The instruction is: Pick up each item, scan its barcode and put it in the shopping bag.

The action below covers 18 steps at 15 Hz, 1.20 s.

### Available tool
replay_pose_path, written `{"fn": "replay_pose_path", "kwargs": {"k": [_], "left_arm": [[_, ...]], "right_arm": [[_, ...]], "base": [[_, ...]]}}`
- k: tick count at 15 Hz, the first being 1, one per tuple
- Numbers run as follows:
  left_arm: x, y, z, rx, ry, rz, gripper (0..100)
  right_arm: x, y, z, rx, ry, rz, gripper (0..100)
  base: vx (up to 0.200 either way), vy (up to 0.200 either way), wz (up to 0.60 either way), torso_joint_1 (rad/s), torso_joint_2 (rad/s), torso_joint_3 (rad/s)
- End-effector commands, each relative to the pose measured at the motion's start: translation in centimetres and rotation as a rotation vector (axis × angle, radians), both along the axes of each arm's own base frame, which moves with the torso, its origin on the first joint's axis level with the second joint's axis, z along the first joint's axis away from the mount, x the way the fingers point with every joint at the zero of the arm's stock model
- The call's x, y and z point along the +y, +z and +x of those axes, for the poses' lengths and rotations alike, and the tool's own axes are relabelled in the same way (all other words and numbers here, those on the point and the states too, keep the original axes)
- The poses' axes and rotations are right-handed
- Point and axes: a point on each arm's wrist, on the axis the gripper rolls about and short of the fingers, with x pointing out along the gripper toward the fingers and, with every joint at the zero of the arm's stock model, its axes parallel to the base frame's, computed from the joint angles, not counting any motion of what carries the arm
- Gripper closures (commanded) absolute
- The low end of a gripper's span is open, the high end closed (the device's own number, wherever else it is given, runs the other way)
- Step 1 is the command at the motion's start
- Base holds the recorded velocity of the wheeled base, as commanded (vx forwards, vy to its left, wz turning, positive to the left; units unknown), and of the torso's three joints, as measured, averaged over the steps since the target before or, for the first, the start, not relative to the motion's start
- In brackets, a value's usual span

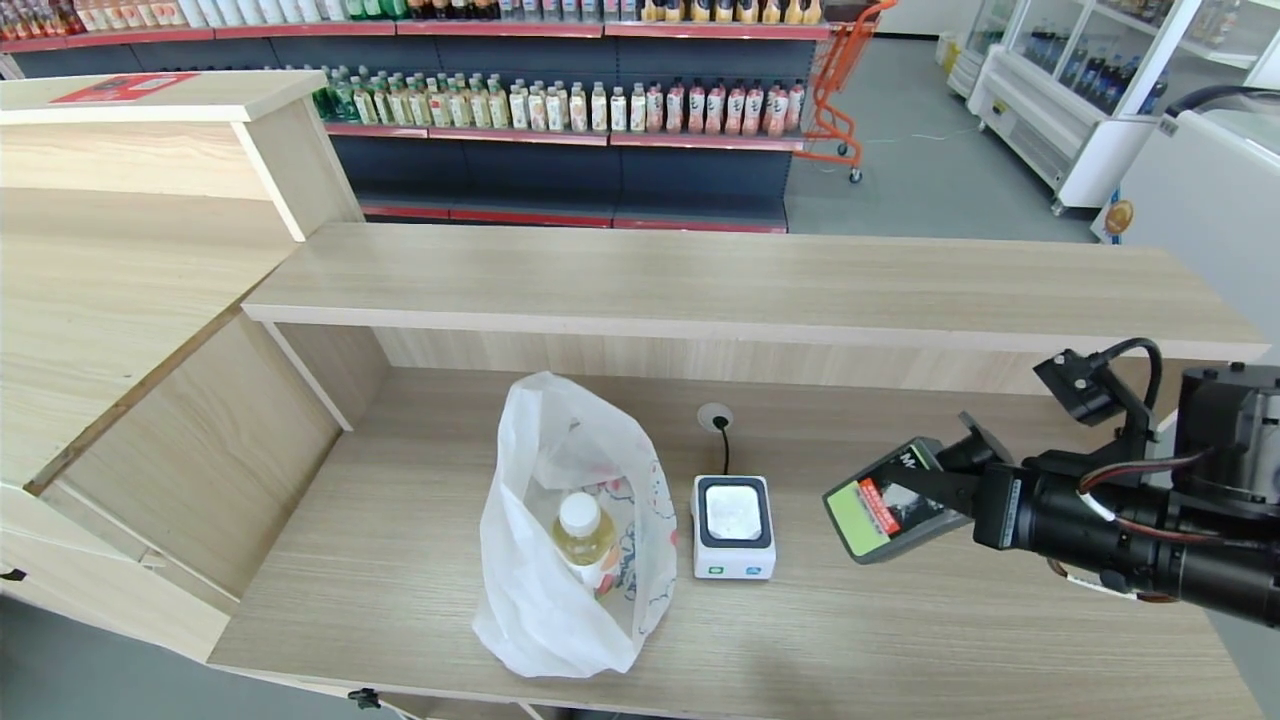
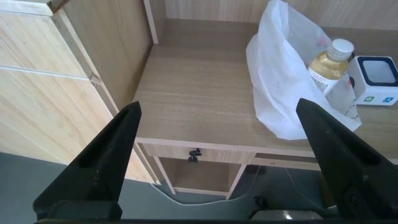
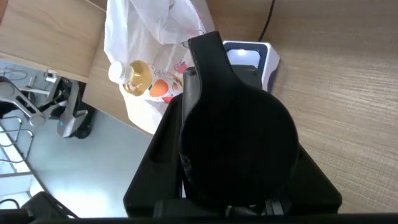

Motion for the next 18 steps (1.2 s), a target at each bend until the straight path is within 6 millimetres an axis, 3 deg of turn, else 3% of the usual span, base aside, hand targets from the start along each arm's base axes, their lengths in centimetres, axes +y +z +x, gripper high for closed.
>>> {"fn": "replay_pose_path", "kwargs": {"k": [1,4,6,9,11,14,15,18], "left_arm": [[0.0,0.0,0.0,0.0,0.0,-0.001,0],[0.0,0.0,0.0,0.0,0.0,0.001,0],[0.0,0.0,0.0,0.0,0.002,0.002,0],[0.0,0.0,0.0,0.0,0.0,0.002,0],[0.0,0.0,0.0,0.0,0.0,0.002,0],[0.0,0.0,0.0,0.0,0.0,0.002,0],[0.0,0.0,0.0,0.0,0.0,0.002,0],[0.0,0.0,0.0,0.0,0.0,0.002,0]], "right_arm": [[0.0,0.4,0.0,0.003,-0.005,0.009,100],[0.1,0.4,0.8,0.012,-0.01,-0.003,100],[0.7,-0.1,2.5,-0.005,0.01,-0.064,100],[1.7,-1.8,5.2,0.0,0.051,-0.151,100],[2.5,-4.2,6.3,0.055,0.088,-0.192,100],[4.3,-5.7,8.2,0.048,0.131,-0.194,100],[5.9,-6.5,10.0,0.028,0.158,-0.188,100],[8.4,-8.7,12.2,-0.018,0.204,-0.195,100]], "base": [[0.0,0.2,0.0,-0.017,0.0,0.012],[0.0,0.2,0.0,0.014,0.0,0.004],[0.0,0.0,0.0,0.0,0.0,0.0],[0.0,0.0,0.0,0.0,0.0,0.0],[0.0,0.0,0.0,0.0,0.0,0.0],[0.0,0.0,0.0,0.0,0.0,0.0],[0.0,0.0,0.0,0.0,0.0,0.0],[0.0,0.0,0.0,0.0,0.0,0.0]]}}
